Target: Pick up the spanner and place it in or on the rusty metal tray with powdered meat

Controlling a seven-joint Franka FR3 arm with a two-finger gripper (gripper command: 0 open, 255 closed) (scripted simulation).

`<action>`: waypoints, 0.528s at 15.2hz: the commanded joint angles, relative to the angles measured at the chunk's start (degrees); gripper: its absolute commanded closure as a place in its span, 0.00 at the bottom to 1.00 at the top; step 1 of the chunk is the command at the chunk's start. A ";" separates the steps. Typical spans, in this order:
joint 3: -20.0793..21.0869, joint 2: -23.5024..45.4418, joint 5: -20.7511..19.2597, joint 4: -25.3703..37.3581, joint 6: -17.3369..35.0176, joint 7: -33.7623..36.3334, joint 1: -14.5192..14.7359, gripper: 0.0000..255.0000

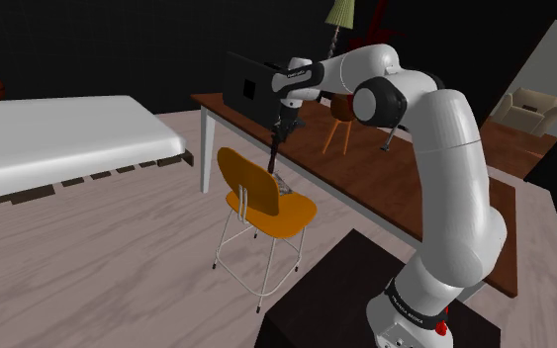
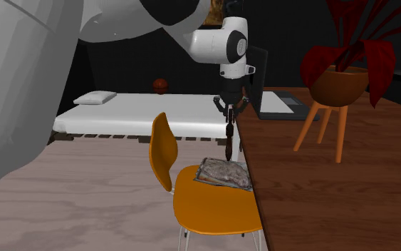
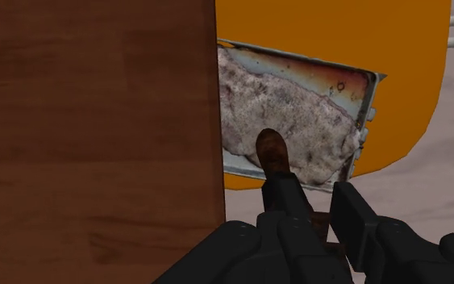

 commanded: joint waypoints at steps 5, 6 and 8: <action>0.44 2.07 0.60 -1.58 3.64 -0.26 -0.07 1.00; 0.44 2.05 0.60 -1.60 3.65 -0.26 -0.06 1.00; 0.44 2.07 0.60 -1.58 3.64 -0.26 -0.07 1.00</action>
